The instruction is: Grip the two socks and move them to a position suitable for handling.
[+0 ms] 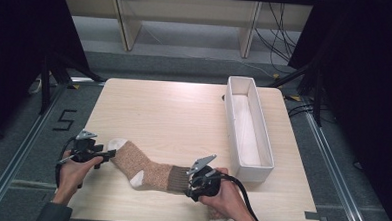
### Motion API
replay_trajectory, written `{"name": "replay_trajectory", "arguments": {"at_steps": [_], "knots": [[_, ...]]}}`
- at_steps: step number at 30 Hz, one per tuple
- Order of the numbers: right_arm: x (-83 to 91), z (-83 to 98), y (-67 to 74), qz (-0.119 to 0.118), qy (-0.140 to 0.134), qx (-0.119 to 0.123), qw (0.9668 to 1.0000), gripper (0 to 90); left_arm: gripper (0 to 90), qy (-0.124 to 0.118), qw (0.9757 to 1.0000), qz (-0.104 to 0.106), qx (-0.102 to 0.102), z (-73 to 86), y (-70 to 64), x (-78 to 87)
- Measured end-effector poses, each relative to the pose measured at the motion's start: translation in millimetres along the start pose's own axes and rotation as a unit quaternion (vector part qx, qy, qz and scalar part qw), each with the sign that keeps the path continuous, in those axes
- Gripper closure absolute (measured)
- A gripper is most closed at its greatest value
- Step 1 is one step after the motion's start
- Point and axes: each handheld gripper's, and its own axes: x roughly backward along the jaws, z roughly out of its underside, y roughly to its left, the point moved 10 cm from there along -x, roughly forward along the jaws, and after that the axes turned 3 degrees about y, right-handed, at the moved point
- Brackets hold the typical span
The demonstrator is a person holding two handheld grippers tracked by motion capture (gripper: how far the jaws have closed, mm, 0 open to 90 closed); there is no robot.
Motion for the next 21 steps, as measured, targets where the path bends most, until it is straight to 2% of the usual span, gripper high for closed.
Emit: {"name": "replay_trajectory", "arguments": {"at_steps": [4,5,6,11,15,19,21], "knots": [[-11.3,-5.3,1.2,0.008,0.016,0.007,0.9998,56.1,40.8,0.011,0.9999,0.005,-0.002,1.4,2.5,-1.3],[-14.0,-6.1,0.9,0.010,0.021,0.009,0.9997,56.1,41.3,0.011,0.9999,0.006,-0.002,1.5,2.4,-1.9],[-16.4,-7.3,-1.2,0.016,0.023,0.021,0.9994,56.1,41.3,0.013,0.9999,0.008,-0.005,1.6,2.2,-2.1],[-25.6,-6.3,-3.2,0.028,0.047,0.028,0.9981,55.2,41.8,0.031,0.9994,0.013,-0.012,1.3,1.8,-3.0],[-28.6,-6.2,-5.9,0.030,0.050,0.029,0.9979,55.3,41.6,0.036,0.9990,0.017,-0.020,-1.6,0.1,-3.8],[-30.9,-5.6,-6.9,0.033,0.056,0.034,0.9973,56.6,42.1,0.036,0.9992,0.012,-0.012,-4.9,3.5,-8.9],[-32.1,-4.6,-8.7,0.042,0.060,0.041,0.9965,59.2,44.0,0.044,0.9988,0.017,-0.014,-3.6,3.4,-12.2]]}}
